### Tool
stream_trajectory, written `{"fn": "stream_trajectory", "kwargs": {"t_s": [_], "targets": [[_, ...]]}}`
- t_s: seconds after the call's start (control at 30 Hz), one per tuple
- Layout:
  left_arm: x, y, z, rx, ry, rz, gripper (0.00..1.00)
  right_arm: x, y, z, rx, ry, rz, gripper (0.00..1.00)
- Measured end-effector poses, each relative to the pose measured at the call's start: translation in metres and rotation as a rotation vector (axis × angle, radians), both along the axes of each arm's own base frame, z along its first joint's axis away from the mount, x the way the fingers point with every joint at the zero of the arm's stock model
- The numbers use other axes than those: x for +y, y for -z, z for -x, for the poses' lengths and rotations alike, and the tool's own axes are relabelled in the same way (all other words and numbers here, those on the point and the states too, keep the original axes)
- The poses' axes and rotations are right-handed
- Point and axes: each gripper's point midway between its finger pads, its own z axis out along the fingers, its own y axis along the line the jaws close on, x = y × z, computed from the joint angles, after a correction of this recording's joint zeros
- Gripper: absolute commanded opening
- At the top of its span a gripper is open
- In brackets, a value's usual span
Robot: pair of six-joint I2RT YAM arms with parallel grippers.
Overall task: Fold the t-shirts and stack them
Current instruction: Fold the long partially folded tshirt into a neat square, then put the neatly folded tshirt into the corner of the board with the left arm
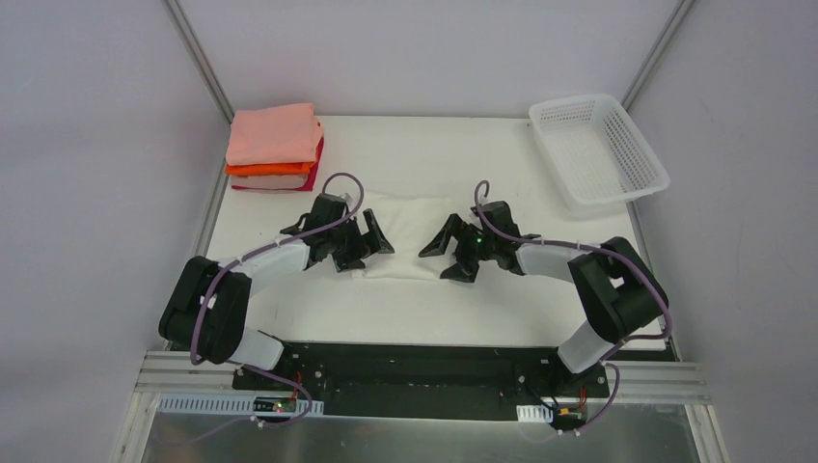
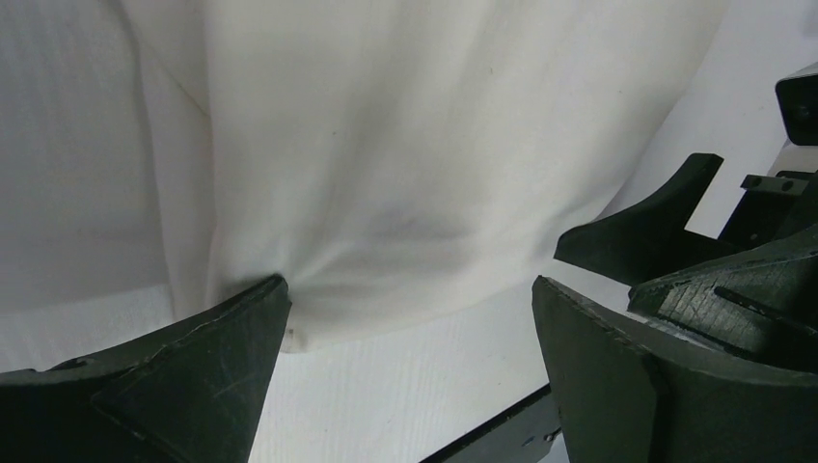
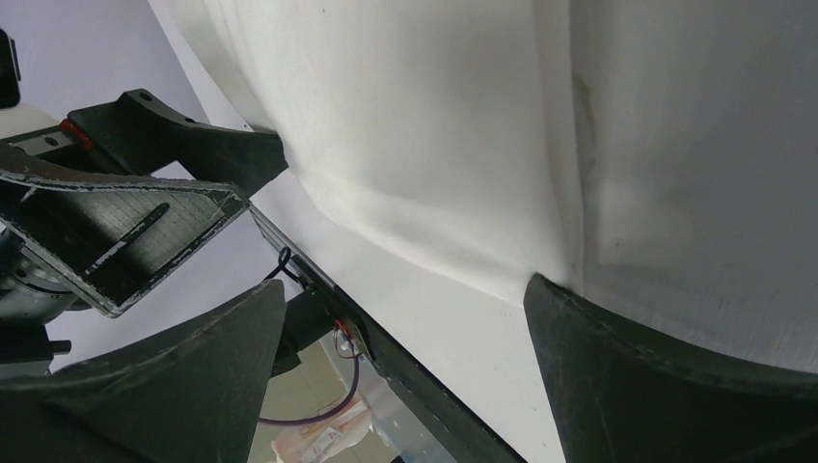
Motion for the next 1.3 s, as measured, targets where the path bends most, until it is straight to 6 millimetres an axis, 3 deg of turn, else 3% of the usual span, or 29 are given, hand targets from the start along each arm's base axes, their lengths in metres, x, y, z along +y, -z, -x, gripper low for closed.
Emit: {"fn": "stream_trajectory", "kwargs": {"t_s": [0.13, 0.23, 0.37, 0.47, 0.63, 0.87, 1.1, 1.3], "targets": [[0.012, -0.011, 0.008, -0.03, -0.022, -0.032, 0.99, -0.003, -0.004, 0.001, -0.009, 0.001, 0.007, 1.0], [0.023, -0.035, 0.018, -0.089, -0.036, -0.049, 0.99, -0.013, -0.014, 0.005, -0.037, 0.006, 0.047, 0.99], [0.041, -0.081, 0.016, -0.257, -0.096, -0.063, 0.99, -0.033, -0.056, 0.005, -0.174, 0.045, 0.082, 1.0], [0.058, -0.091, 0.007, -0.286, -0.153, -0.105, 0.99, -0.051, -0.089, 0.001, -0.289, 0.099, 0.099, 1.0], [0.077, -0.068, -0.031, -0.184, -0.195, -0.211, 0.99, -0.088, -0.112, -0.001, -0.379, 0.201, 0.169, 0.99], [0.072, -0.024, -0.066, -0.052, -0.125, -0.269, 0.92, -0.115, -0.117, 0.009, -0.409, 0.243, 0.232, 1.0], [0.057, 0.016, -0.069, 0.04, -0.018, -0.25, 0.7, -0.118, -0.116, 0.02, -0.398, 0.227, 0.24, 1.0], [0.034, 0.019, -0.079, 0.009, 0.06, -0.174, 0.45, -0.121, -0.117, 0.025, -0.405, 0.22, 0.25, 1.0]]}}
